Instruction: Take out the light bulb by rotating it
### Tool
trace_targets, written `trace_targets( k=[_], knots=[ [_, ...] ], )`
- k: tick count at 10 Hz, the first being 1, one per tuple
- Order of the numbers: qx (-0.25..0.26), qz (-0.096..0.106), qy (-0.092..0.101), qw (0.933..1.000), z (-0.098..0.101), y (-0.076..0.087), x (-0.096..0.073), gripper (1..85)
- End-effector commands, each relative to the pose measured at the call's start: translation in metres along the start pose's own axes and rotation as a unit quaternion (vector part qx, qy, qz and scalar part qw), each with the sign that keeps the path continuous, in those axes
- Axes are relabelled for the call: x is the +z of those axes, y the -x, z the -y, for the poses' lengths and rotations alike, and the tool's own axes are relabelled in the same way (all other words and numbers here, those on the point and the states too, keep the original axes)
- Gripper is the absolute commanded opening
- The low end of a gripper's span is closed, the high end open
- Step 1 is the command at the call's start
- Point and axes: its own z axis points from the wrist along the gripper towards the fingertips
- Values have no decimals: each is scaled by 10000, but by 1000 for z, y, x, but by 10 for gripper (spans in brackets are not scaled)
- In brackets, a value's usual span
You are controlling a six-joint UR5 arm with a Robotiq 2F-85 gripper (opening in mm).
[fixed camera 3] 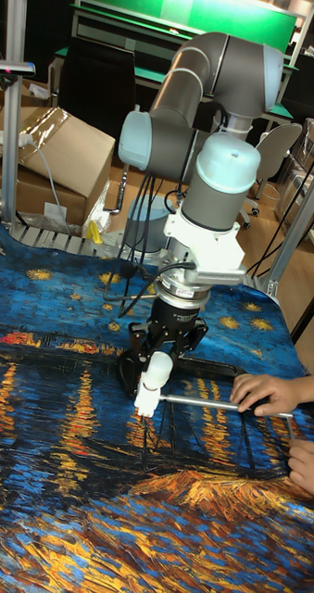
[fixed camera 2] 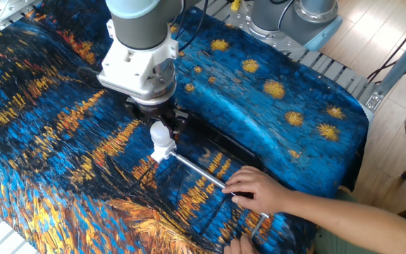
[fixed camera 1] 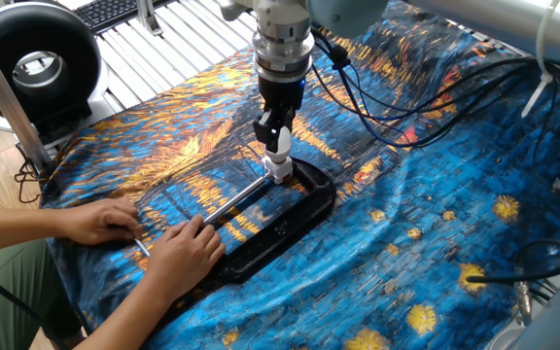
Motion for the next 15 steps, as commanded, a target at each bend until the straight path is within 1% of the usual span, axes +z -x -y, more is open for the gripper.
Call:
trace_targets(
  k=[1, 3, 6, 7, 8, 10, 12, 13, 14, 15],
  knots=[
    [-860, 26, -188, 9961, 9, 1, -1, 77],
    [-1348, 53, -195, 9907, 8, 4, 0, 57],
    [-2022, 108, -240, 9790, 4, 10, 2, 43],
    [-2195, 89, -261, 9752, 3, 9, 2, 43],
    [-2340, 39, -325, 9717, 5, 7, 0, 43],
    [-2686, -72, -426, 9623, 7, 4, -4, 40],
    [-2936, -35, -436, 9549, 7, 8, -4, 47],
    [-2979, -22, -419, 9537, 6, 9, -3, 60],
    [-3023, 42, -255, 9529, -3, 10, -2, 133],
    [-3219, 61, -238, 9465, -4, 11, -1, 350]
  ],
)
